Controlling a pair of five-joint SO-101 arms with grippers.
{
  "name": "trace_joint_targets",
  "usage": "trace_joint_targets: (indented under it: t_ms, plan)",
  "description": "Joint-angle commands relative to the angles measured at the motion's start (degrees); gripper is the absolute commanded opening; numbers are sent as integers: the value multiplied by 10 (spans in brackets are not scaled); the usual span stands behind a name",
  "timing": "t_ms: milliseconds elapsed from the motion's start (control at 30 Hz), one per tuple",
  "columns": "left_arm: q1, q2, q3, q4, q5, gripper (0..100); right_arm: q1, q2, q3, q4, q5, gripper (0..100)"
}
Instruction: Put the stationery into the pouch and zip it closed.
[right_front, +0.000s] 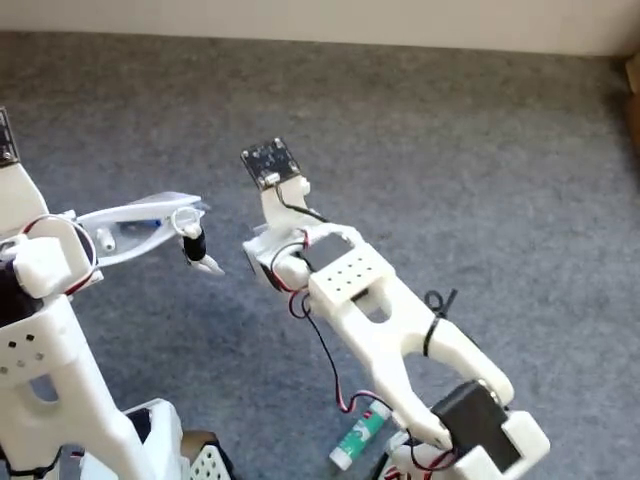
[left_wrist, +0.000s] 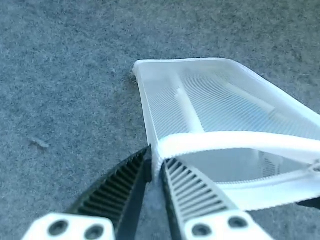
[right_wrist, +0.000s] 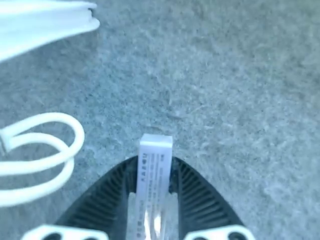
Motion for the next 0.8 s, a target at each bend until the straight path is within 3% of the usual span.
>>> trace_joint_targets:
  t_ms: [0, 333, 767]
  plan:
    - [13, 0, 0, -12, 4, 11, 7, -59, 13, -40, -4, 5]
    - [13, 0, 0, -12, 4, 11, 6, -175, 75, -54, -4, 5]
    - [13, 0, 0, -12, 4, 11, 6, -293, 263, -307, -4, 5]
